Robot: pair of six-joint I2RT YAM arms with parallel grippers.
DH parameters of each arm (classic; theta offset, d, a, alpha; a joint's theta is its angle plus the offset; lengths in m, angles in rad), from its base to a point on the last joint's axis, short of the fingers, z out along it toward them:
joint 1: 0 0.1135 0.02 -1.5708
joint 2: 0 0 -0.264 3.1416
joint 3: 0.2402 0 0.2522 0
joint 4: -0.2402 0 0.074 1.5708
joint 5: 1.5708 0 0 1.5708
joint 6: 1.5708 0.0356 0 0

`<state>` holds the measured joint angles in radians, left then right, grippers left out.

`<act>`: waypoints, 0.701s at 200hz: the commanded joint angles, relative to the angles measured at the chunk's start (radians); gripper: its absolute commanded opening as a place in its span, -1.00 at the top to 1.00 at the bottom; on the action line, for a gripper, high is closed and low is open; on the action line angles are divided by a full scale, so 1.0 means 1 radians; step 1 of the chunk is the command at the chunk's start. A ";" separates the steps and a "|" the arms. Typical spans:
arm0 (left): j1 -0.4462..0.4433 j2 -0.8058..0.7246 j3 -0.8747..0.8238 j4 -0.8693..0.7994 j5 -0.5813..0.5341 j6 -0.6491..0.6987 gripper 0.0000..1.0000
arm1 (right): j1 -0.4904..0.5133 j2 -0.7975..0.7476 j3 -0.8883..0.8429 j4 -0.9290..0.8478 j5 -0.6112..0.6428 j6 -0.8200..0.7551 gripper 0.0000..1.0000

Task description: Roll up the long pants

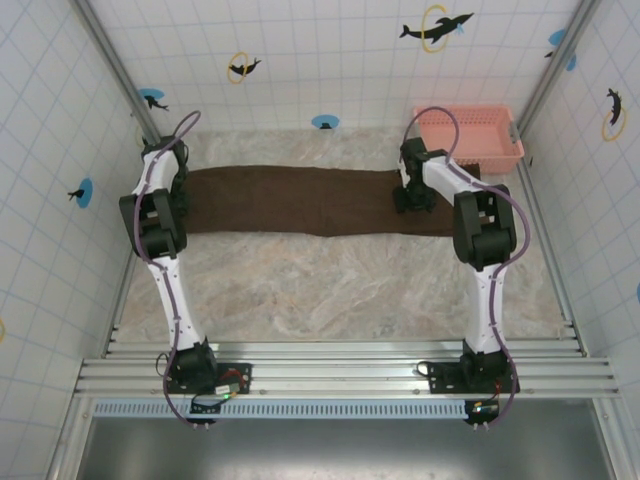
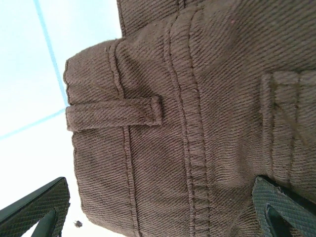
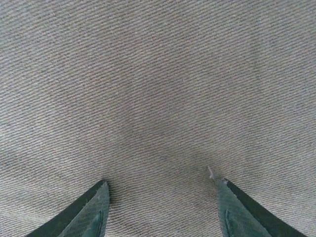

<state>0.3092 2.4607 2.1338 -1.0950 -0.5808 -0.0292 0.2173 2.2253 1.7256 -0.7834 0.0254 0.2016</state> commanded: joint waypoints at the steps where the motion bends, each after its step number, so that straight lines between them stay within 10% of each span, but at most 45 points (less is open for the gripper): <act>1: 0.047 0.075 0.010 -0.011 0.055 0.015 -0.92 | -0.020 0.006 -0.046 -0.068 0.029 -0.015 -0.16; 140: 0.106 -0.298 -0.444 0.217 0.186 0.009 -0.94 | -0.171 -0.212 -0.407 0.001 -0.038 -0.084 -0.08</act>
<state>0.3946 2.2272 1.7737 -0.9089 -0.3801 -0.0265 0.0937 2.0270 1.4082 -0.6849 -0.0425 0.1341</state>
